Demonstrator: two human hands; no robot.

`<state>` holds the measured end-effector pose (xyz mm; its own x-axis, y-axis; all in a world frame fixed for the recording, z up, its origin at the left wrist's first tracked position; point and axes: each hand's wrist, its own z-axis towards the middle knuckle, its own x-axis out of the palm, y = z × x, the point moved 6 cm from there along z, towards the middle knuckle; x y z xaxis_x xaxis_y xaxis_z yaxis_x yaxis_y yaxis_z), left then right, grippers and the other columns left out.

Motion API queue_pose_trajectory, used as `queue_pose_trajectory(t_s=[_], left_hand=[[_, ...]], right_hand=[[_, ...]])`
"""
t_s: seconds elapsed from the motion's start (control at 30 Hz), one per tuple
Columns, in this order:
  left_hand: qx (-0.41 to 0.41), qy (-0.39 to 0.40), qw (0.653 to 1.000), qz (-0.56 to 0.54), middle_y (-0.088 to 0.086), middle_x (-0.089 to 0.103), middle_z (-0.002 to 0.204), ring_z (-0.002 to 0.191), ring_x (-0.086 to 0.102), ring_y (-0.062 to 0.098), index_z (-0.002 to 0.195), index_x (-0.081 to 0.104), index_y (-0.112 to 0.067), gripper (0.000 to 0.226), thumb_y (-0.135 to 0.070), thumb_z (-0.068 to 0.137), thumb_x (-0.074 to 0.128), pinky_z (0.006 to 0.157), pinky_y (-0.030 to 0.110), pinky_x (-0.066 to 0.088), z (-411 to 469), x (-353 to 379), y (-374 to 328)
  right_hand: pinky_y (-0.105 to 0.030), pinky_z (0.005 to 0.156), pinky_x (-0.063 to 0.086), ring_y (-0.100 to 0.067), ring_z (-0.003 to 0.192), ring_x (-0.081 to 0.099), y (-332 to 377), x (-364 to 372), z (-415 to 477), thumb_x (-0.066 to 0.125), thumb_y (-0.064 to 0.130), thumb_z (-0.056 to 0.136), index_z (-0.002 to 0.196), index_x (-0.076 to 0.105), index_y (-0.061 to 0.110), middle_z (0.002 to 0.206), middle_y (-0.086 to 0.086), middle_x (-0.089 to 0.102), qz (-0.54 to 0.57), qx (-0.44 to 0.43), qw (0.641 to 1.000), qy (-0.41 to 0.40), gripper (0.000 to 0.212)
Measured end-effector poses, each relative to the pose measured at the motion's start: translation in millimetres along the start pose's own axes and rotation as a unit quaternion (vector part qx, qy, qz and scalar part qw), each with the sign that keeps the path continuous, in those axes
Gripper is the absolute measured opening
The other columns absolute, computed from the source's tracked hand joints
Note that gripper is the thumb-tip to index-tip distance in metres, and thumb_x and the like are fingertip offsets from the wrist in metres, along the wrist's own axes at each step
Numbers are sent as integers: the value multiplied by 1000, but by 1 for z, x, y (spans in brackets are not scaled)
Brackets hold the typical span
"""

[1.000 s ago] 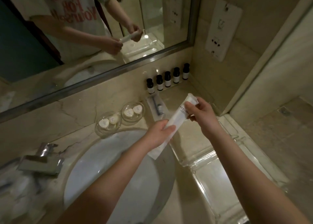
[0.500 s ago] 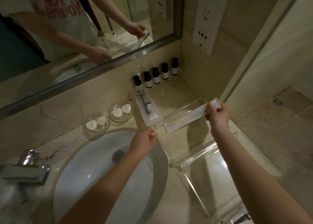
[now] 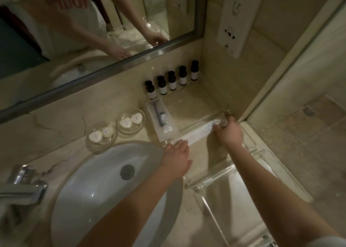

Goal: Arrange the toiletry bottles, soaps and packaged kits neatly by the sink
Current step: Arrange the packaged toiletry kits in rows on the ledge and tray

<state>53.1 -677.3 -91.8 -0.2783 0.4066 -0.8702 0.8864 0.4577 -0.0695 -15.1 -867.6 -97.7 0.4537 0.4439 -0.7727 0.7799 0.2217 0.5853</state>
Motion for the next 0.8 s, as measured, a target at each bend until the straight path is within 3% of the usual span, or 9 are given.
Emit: queue_pose_trajectory(t_s=[0.13,0.3,0.43,0.53,0.6,0.8], left_hand=[[-2,-7,1000,16,4,7,159,147,4,17,147,17,-9,59,-39,97,29,117,45,7,-1,0,0],[7,-49,999,-17,5,15,158,146,8,20,144,27,-11,54,-36,97,33,118,45,9,-15,-17,5],[-1,-131,990,-59,6,38,147,138,30,24,135,43,-12,46,-34,95,37,109,39,27,-48,-39,23],[-17,-202,974,-104,12,60,125,115,54,32,115,61,-7,54,-39,85,29,93,41,43,-86,-50,44],[-51,-227,963,-132,14,63,119,109,58,34,110,64,-4,65,-43,77,24,91,43,47,-113,-47,65],[-188,-246,932,-188,15,66,115,109,59,34,108,65,-3,62,-46,79,33,91,43,49,-202,-7,135]], right_hand=[[-37,73,47,-35,100,63,8,-3,-8,57,38,88,138,33,21,113,-15,64,-77,-32,996,-33,58],[-36,72,45,-34,96,63,20,-7,-28,51,36,89,126,46,19,104,-13,66,-60,-78,995,-25,41],[-31,72,44,-26,95,61,48,-6,-62,56,33,87,115,59,16,110,-6,63,-59,-179,982,19,33],[-29,71,45,-23,96,62,76,-7,-96,56,33,86,117,60,18,112,-3,63,-67,-246,967,31,34],[-31,75,46,-23,100,61,97,-3,-122,56,33,86,118,59,18,114,-3,62,-73,-288,954,46,36],[-35,82,48,-26,106,57,154,39,-207,55,34,86,120,58,17,117,-5,62,-90,-395,907,113,39]])
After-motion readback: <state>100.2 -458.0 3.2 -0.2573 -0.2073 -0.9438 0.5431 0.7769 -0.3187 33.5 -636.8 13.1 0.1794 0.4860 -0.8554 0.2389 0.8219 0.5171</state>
